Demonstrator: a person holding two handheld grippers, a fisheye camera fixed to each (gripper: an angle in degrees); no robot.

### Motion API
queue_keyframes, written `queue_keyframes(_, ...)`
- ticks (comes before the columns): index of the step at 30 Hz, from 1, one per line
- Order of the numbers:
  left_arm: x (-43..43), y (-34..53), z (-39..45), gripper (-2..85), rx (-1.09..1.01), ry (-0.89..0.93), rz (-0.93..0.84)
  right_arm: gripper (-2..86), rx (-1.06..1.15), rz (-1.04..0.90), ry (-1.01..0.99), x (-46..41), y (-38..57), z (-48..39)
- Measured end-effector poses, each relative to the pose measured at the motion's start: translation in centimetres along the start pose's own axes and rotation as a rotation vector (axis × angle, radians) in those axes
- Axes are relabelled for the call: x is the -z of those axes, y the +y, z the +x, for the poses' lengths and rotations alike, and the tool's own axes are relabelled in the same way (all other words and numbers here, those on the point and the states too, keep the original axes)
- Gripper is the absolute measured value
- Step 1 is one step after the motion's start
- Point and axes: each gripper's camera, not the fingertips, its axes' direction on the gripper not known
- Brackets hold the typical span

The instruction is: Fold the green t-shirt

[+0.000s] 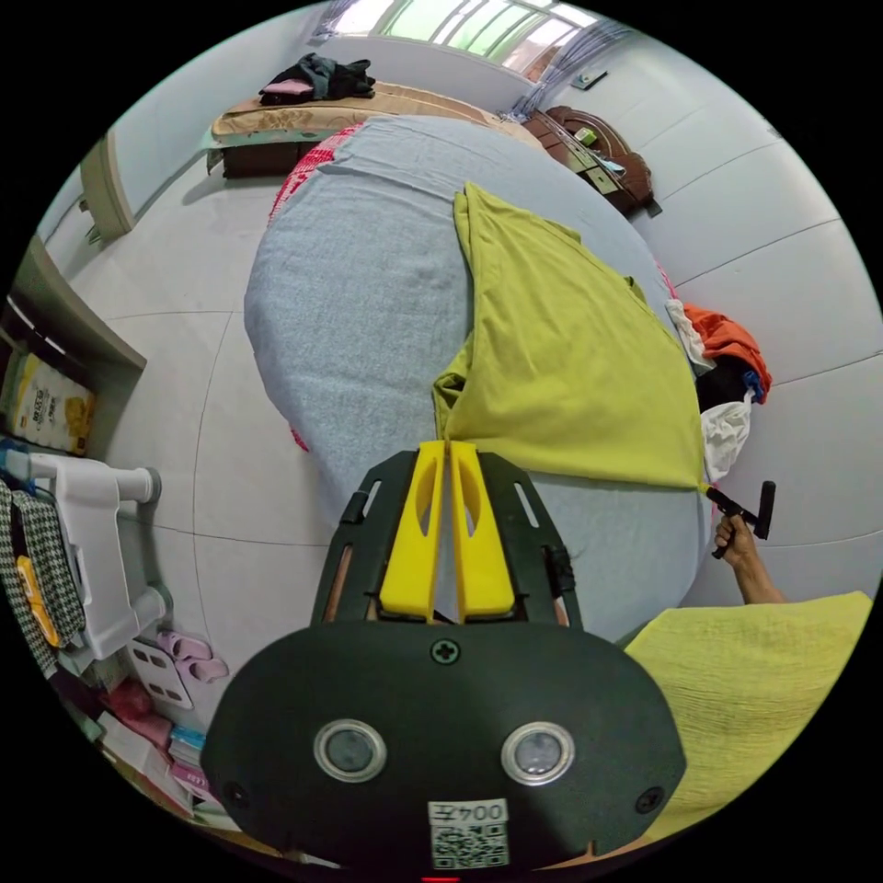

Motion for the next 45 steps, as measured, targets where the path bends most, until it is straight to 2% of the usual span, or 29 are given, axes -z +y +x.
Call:
queue_keyframes(6, -4.1, 2.2, -1.1, 1.2, -0.001, 0.014, 0.001, 3.6, -0.054, -0.004, -0.033, 1.4, 0.4, 1.6)
queue_keyframes(11, -7.4, 4.6, -2.3, 1.9, 0.010, 0.042, 0.012, 6.7, -0.084, 0.096, -0.085, 4.3, 0.3, 3.4)
queue_keyframes(16, -10.7, 7.5, -2.8, 2.1, 0.005, 0.021, 0.013, 9.5, -0.076, 0.105, -0.070, 4.3, -0.1, 4.0)
queue_keyframes(19, -12.0, 9.6, -3.2, 2.1, 0.019, 0.009, 0.048, 12.0, -0.169, 0.091, -0.131, 4.4, 0.9, 6.4)
queue_keyframes(22, -13.3, 11.0, -1.0, 2.1, -0.072, -0.010, 0.069, 12.0, -0.315, 0.116, -0.257, 4.4, 3.7, 10.3)
queue_keyframes(26, -18.7, 12.6, 6.9, 3.0, -0.313, 0.010, 0.009, 11.9, -0.525, 0.183, -0.513, 2.6, 8.6, 16.0)
queue_keyframes(29, -24.3, 14.4, 15.1, 4.1, -0.526, 0.022, -0.033, 12.0, -0.603, 0.198, -0.609, 0.8, 10.6, 18.1)
queue_keyframes(33, -32.2, 17.8, 26.4, 7.1, -0.798, 0.042, -0.081, 12.1, -0.627, 0.201, -0.671, -1.2, 11.0, 19.3)
queue_keyframes(40, -43.6, 24.7, 40.5, 9.4, -1.127, 0.076, -0.182, 9.5, -0.632, 0.220, -0.754, -4.9, 8.8, 21.4)
queue_keyframes(45, -51.2, 31.7, 49.8, 10.9, -1.363, -0.046, -0.172, 2.6, -0.623, 0.258, -0.747, -5.4, 7.2, 21.5)
